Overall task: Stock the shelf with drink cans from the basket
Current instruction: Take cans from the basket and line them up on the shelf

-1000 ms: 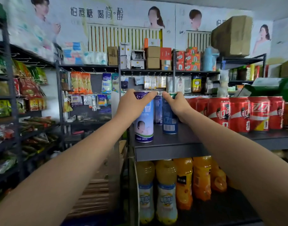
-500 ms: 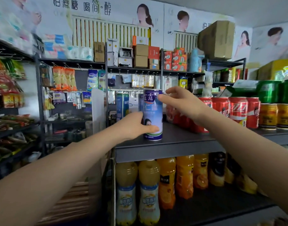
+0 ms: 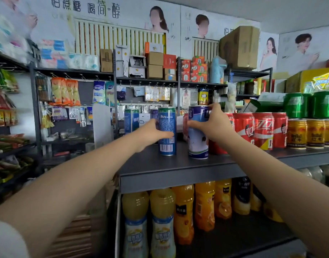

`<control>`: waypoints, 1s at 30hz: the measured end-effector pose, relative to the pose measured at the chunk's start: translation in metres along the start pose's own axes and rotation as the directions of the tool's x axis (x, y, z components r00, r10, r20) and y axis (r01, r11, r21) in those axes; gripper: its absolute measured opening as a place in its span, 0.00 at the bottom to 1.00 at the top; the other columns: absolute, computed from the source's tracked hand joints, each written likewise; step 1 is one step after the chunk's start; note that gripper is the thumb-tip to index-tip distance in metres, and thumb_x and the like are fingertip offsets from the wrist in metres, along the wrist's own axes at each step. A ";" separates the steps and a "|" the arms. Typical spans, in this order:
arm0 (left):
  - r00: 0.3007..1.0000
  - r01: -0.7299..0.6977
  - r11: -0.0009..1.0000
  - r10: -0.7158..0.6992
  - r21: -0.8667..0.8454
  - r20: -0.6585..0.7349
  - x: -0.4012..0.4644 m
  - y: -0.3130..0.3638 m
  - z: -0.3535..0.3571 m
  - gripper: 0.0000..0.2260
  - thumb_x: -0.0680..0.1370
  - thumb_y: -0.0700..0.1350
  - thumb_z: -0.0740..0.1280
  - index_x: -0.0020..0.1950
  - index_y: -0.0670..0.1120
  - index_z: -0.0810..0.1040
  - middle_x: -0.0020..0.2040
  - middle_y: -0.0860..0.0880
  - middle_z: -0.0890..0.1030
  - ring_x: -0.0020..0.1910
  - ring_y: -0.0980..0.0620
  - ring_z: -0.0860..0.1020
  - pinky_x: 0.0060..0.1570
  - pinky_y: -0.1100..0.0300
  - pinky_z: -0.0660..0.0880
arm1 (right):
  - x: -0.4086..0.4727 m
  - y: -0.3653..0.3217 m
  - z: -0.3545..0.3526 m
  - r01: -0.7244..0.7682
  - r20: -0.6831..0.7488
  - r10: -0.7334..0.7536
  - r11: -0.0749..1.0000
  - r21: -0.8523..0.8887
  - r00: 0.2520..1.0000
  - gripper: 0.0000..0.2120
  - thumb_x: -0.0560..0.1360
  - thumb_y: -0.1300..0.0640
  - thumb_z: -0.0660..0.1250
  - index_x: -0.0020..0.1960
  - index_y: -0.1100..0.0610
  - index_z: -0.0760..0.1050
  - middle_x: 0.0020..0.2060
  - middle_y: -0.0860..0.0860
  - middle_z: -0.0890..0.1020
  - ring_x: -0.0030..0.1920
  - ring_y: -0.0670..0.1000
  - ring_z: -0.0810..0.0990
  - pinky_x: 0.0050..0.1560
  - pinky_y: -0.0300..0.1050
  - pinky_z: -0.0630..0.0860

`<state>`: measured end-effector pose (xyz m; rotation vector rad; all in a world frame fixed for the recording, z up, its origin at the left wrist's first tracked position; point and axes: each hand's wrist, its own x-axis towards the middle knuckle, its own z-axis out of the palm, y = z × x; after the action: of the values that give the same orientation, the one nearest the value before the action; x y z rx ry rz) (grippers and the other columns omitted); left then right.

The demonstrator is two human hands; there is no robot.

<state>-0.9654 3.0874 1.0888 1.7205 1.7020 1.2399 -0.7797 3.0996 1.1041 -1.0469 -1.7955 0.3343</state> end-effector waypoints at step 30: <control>0.906 0.027 0.779 0.246 0.626 -0.344 0.016 -0.015 -0.040 0.32 0.72 0.48 0.73 0.69 0.44 0.60 0.66 0.40 0.66 0.59 0.40 0.74 0.55 0.51 0.72 | 0.085 -0.002 0.093 0.095 0.115 -0.050 0.897 -0.432 0.992 0.25 0.76 0.54 0.67 0.67 0.60 0.60 0.63 0.64 0.68 0.54 0.66 0.78 0.42 0.52 0.73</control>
<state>-1.0085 3.0938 1.1020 2.0444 2.5167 1.2354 -0.8718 3.1854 1.1140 -1.2842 -2.0504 -0.0731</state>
